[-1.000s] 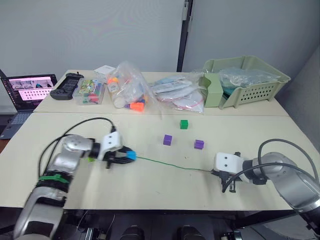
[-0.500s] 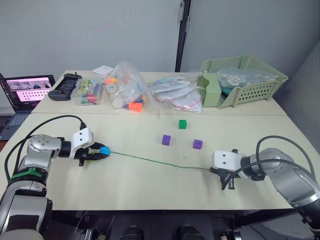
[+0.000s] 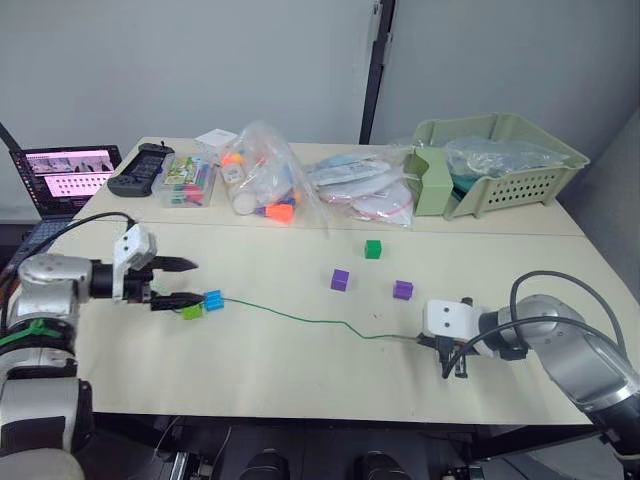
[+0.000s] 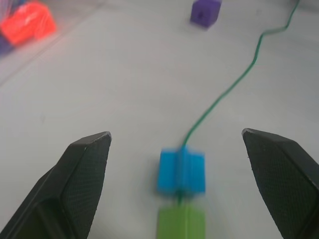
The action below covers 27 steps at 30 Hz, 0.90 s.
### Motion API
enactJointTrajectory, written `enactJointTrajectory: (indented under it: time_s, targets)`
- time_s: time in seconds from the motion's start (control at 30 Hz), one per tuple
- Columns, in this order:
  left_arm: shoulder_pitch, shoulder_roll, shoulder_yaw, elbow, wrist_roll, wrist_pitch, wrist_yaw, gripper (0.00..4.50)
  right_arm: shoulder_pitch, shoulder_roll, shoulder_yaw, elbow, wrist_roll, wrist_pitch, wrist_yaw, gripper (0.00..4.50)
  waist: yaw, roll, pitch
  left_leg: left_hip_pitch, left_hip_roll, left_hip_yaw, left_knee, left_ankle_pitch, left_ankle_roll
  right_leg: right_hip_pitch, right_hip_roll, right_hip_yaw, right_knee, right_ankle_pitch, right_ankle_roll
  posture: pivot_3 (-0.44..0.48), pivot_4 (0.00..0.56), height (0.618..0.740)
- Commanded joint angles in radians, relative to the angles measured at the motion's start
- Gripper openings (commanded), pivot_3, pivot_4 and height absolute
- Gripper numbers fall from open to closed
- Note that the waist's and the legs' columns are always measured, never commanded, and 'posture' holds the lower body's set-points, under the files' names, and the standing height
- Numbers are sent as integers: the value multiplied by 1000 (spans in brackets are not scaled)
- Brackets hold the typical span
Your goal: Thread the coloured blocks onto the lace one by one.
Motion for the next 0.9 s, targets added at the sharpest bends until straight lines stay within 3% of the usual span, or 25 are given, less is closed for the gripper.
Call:
enactJointTrajectory:
  time_s: [0.03, 0.2, 0.53, 0.83, 0.87, 0.9]
  targets:
    - [37, -37, -17, -198, -36, 63, 11, 4439, -17, -1, -16, -24, -1, 0, 3, 0, -3, 0, 0, 0, 0, 0, 0, 0, 0, 0, 0, 0, 0, 0, 0, 0, 150, 734]
    - [123, -208, -158, -436, 18, 52, 95, 4439, -14, 7, -37, -76, 29, 50, 1, 0, -9, 0, 0, 1, 0, 0, -1, 0, 0, 0, 0, 1, 2, 0, 0, 0, 150, 734]
    - [154, -487, -310, -487, 61, 45, 256, 4439, -35, 20, -32, -175, 76, 148, 3, 0, -12, 0, 0, 1, -1, -1, 0, 0, 0, 1, 0, 2, 0, 0, 0, 0, 150, 734]
    - [170, -550, -347, -447, 73, 21, 273, 4439, -51, 27, -15, -204, 99, 196, 5, 0, -14, 0, 0, 1, -1, -1, 0, 0, 0, 1, 1, 2, 0, 0, 0, 0, 150, 734]
    - [171, -553, -346, -447, 70, 24, 274, 3898, -51, 27, -13, -204, 98, 195, 4, 0, -13, 0, 0, 1, -1, -2, 0, 0, 0, 1, 1, 2, 0, 0, 0, 0, 150, 734]
    - [171, -555, -346, -446, 69, 25, 276, 3696, -51, 28, -12, -204, 98, 196, 3, 0, -13, 0, 0, 1, -1, -2, 0, 0, 0, 1, 1, 2, 0, 0, 0, 0, 150, 734]
